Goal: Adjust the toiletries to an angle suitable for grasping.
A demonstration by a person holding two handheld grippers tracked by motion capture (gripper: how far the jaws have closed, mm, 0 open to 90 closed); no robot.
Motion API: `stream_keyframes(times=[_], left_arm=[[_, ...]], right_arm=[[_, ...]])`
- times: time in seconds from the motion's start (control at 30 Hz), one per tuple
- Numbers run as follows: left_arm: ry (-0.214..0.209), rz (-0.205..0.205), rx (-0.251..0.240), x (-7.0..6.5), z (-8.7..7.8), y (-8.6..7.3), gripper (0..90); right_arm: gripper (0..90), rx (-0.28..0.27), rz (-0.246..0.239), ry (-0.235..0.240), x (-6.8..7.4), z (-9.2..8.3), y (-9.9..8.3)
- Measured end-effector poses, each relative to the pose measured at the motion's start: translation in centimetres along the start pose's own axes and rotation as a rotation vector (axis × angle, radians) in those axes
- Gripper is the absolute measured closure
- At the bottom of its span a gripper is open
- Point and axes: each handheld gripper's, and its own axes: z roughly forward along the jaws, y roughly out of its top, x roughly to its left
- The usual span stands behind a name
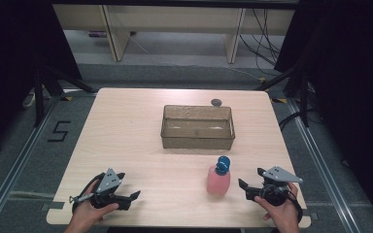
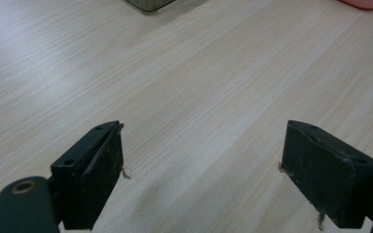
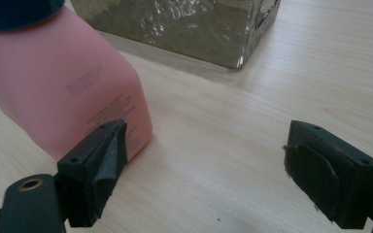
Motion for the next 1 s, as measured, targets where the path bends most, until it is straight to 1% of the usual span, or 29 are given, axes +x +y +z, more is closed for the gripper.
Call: stream_keyframes(times=[0.03,0.07,0.1,0.13,0.17,0.23,0.27,0.3,0.33,0.4,0.43,0.47,0.5,0.6,0.63,0.67,0.7,0.77,0.8,0.83,0.87,0.9,0.93,1.0], left_arm=[[0.0,0.018,0.017,0.1,-0.1,0.0,14.9],[0.0,0.018,0.017,0.1,-0.1,0.0,14.9],[0.0,0.003,0.001,0.0,0.0,0.0,14.9],[0.0,0.002,0.001,0.0,0.0,0.0,14.9],[0.001,0.0,0.001,0.0,0.0,0.0,14.9],[-0.001,0.004,0.0,0.0,0.0,0.0,14.9],[-0.001,0.004,0.0,0.0,0.0,0.0,14.9],[0.004,0.014,-0.002,0.0,0.0,0.0,14.9],[-0.002,0.002,-0.006,0.0,0.0,0.0,14.8],[-0.002,0.0,-0.006,0.0,0.1,0.0,14.8],[-0.002,0.0,-0.006,0.0,0.1,0.0,14.8],[-0.003,-0.002,-0.005,-0.1,0.1,0.0,14.9],[-0.002,-0.002,-0.005,-0.1,0.1,0.0,14.8],[-0.001,0.002,-0.007,0.0,0.0,0.0,14.9],[-0.001,0.002,-0.007,0.0,0.0,0.0,14.8],[0.003,0.0,-0.008,0.0,0.0,0.0,14.8],[0.003,0.001,-0.008,0.0,0.0,0.0,14.8],[-0.001,-0.002,-0.007,0.0,0.1,0.0,14.9],[-0.001,-0.001,-0.005,0.0,0.1,0.0,14.9],[-0.003,0.0,-0.005,-0.1,0.1,0.0,14.9],[-0.001,0.013,-0.001,0.0,0.0,0.0,14.9],[0.0,0.012,-0.002,0.0,0.0,0.0,14.9],[-0.002,0.002,-0.007,0.0,0.0,0.0,14.9],[-0.001,0.0,-0.006,0.0,0.0,0.0,14.8]], right_arm=[[16.7,-0.014,-0.002,-0.003,0.1,-0.1,0.0],[16.7,-0.026,-0.015,-0.008,0.1,-0.2,0.0],[16.7,-0.03,-0.006,0.006,0.2,-0.3,0.1],[16.8,-0.037,-0.004,0.015,0.4,-0.4,0.1],[16.8,-0.039,-0.022,0.012,0.4,-0.6,0.1],[16.9,-0.052,-0.018,0.022,0.7,-0.7,0.2],[16.9,-0.06,-0.029,0.024,0.8,-0.7,0.2],[17.0,-0.064,-0.034,0.028,0.9,-0.8,0.2],[17.0,-0.067,-0.034,0.031,1.0,-0.8,0.3],[17.0,-0.077,-0.039,0.043,1.2,-0.8,0.4],[17.0,-0.069,-0.047,0.04,1.2,-0.9,0.5],[17.1,-0.072,-0.038,0.049,1.4,-0.9,0.6],[17.3,-0.077,-0.047,0.054,1.4,-0.9,0.6],[17.5,-0.075,-0.05,0.061,1.7,-1.0,0.7],[17.5,-0.075,-0.05,0.061,1.7,-1.0,0.7],[17.6,-0.07,-0.013,0.073,2.1,-1.0,0.7],[18.0,-0.087,-0.049,0.079,2.1,-0.9,0.8],[18.2,-0.08,-0.049,0.084,2.2,-1.0,0.9],[18.5,-0.065,-0.032,0.092,2.5,-1.1,0.9],[18.6,-0.078,-0.047,0.092,2.6,-1.0,0.9],[18.7,-0.086,-0.065,0.095,2.6,-1.0,0.9],[19.1,-0.08,-0.067,0.104,2.8,-1.2,1.0],[19.2,-0.085,-0.071,0.104,2.9,-1.1,1.0],[19.4,-0.082,-0.079,0.116,3.2,-1.3,1.1]])
